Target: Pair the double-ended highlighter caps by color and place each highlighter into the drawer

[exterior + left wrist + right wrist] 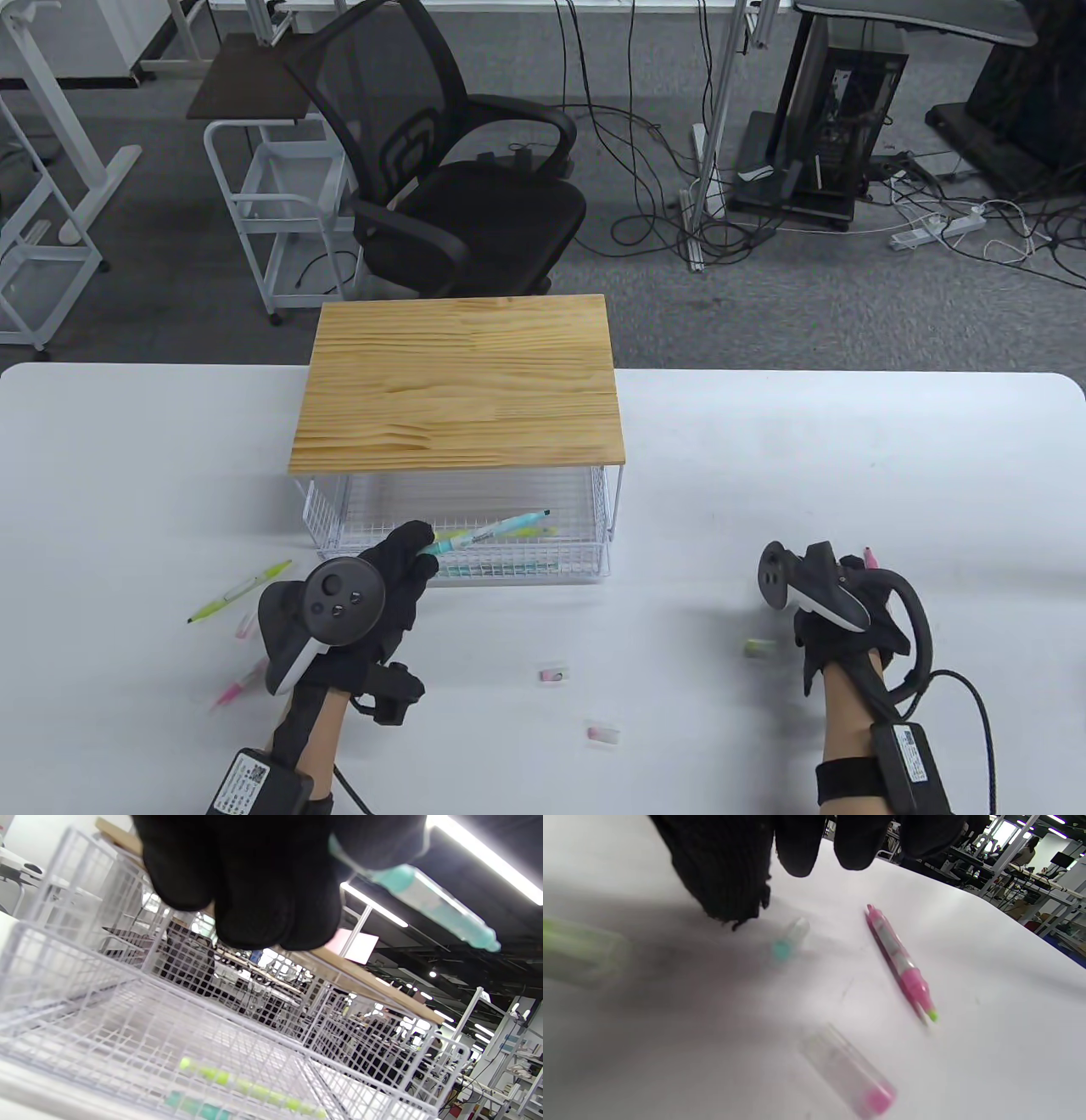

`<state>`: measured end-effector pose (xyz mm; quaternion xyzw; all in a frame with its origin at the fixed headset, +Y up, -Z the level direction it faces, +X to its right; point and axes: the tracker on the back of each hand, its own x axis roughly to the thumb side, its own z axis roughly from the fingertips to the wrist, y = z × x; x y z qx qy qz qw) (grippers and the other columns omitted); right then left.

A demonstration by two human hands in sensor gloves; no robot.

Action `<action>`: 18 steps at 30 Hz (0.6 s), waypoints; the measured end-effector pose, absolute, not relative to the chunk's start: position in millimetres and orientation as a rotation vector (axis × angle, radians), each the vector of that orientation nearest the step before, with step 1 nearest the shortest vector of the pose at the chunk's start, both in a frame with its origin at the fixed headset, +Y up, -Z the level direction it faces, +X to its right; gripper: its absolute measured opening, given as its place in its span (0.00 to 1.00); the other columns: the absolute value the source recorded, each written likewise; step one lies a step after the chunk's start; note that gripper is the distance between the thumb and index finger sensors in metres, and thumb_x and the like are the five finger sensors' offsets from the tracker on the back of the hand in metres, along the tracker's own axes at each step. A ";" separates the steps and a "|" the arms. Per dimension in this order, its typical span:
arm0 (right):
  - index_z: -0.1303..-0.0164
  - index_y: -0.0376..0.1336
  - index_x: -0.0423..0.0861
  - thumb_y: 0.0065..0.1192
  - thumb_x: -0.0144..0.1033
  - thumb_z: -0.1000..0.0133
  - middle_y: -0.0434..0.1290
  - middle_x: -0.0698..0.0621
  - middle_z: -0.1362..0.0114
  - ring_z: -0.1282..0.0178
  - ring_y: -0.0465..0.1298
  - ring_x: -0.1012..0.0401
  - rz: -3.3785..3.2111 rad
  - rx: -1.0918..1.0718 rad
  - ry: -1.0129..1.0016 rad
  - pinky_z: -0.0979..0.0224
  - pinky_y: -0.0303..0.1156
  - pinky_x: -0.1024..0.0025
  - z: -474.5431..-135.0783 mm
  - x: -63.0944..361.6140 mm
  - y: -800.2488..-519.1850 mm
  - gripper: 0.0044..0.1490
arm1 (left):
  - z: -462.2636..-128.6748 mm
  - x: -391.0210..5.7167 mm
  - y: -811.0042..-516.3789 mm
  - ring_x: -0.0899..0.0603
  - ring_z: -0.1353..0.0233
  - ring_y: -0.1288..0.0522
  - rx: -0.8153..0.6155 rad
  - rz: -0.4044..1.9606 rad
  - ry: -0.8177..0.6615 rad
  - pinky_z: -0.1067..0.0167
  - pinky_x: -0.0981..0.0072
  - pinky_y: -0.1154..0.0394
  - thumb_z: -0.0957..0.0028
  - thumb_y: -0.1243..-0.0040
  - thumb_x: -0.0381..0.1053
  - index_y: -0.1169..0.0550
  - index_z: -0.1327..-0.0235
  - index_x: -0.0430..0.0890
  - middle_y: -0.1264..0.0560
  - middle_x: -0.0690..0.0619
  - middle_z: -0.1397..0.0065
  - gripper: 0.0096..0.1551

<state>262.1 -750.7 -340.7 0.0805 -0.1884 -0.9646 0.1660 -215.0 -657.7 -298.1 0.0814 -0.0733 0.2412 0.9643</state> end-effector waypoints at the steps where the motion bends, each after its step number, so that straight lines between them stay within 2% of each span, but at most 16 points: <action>1: 0.13 0.48 0.58 0.69 0.43 0.44 0.54 0.51 0.07 0.10 0.56 0.43 -2.735 0.242 -0.545 0.16 0.59 0.37 -340.5 264.0 -752.6 0.50 | -298.1 -214.7 -657.7 0.49 0.39 0.17 0.164 0.489 -0.150 0.29 0.49 0.24 0.41 0.50 0.55 0.30 0.29 0.54 0.17 0.58 0.37 0.26; 13: 0.15 0.49 0.59 0.70 0.43 0.45 0.56 0.52 0.08 0.11 0.58 0.45 -2.716 0.266 -0.614 0.16 0.60 0.38 -338.2 275.4 -766.3 0.49 | -298.8 -209.4 -661.4 0.49 0.39 0.17 0.145 0.462 -0.165 0.29 0.49 0.24 0.40 0.50 0.55 0.30 0.29 0.55 0.17 0.57 0.37 0.26; 18: 0.17 0.52 0.60 0.71 0.45 0.47 0.59 0.54 0.10 0.12 0.62 0.48 -2.724 0.259 -0.564 0.16 0.61 0.39 -338.5 276.8 -767.7 0.47 | -299.2 -206.8 -662.7 0.49 0.39 0.17 0.140 0.448 -0.170 0.29 0.49 0.24 0.40 0.50 0.55 0.30 0.29 0.55 0.17 0.57 0.37 0.26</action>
